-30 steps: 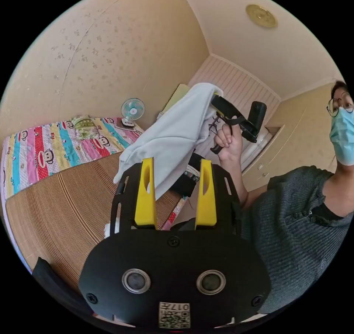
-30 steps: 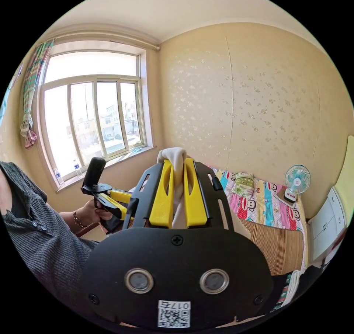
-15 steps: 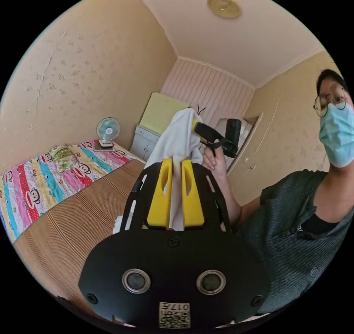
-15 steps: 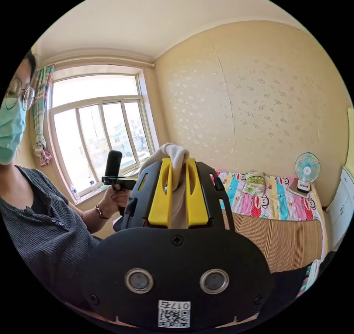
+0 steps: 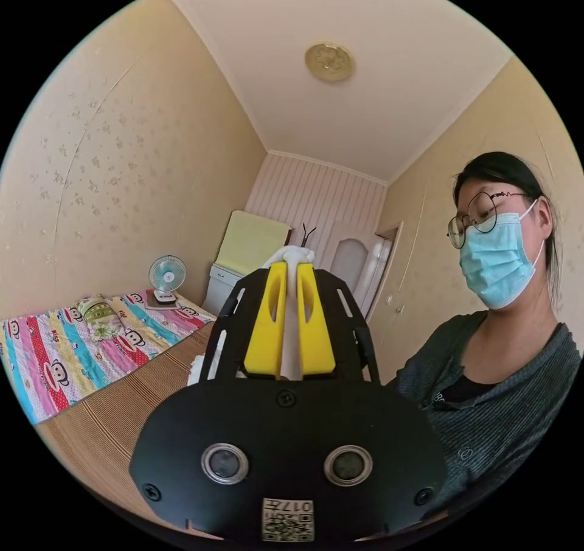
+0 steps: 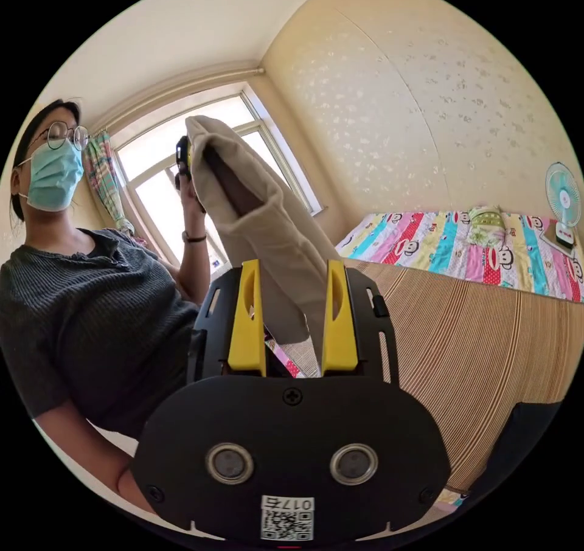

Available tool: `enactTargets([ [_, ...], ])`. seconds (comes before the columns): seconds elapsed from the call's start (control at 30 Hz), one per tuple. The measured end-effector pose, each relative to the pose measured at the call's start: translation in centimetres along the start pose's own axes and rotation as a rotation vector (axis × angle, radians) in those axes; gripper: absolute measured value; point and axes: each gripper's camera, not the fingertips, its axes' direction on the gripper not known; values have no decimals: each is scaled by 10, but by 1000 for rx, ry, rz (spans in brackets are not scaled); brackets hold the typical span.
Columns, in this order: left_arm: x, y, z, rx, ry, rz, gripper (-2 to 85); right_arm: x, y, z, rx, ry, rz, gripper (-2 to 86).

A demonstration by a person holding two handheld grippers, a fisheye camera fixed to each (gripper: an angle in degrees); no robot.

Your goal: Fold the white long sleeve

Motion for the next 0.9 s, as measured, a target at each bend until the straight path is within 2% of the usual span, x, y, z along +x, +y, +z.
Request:
enactTargets([
  [0.1, 14, -18, -18, 27, -18, 68, 13, 32, -7, 13, -2, 4, 44, 169],
  [0.17, 18, -30, -31, 51, -27, 95, 14, 43, -23, 19, -17, -103, 17, 155],
  [0.23, 15, -36, -42, 73, -67, 82, 15, 40, -48, 22, -68, -286, -114, 80],
  [0.27, 10, -39, -49, 83, -104, 57, 16, 39, -54, 21, -84, -279, -125, 54],
  [0.37, -8, -42, -71, 88, -181, 1, 22, 39, -82, -4, -69, -87, -90, 41],
  [0.5, -35, -42, -101, 47, -231, -30, 25, 34, -120, -80, 100, 106, -86, 34],
  [0.6, -65, -37, -122, -89, -182, -55, 27, 19, -140, -133, 226, 143, -123, 30],
  [0.67, -90, -25, -135, -227, -56, -106, 26, 6, -153, -157, 262, 125, -175, 27],
  [0.77, -98, -13, -150, -213, -9, -104, 25, -19, -180, -189, 335, 75, -240, 25],
  [0.9, -106, -29, -147, -239, -53, -50, 24, -34, -243, -218, 383, 256, -242, 21],
])
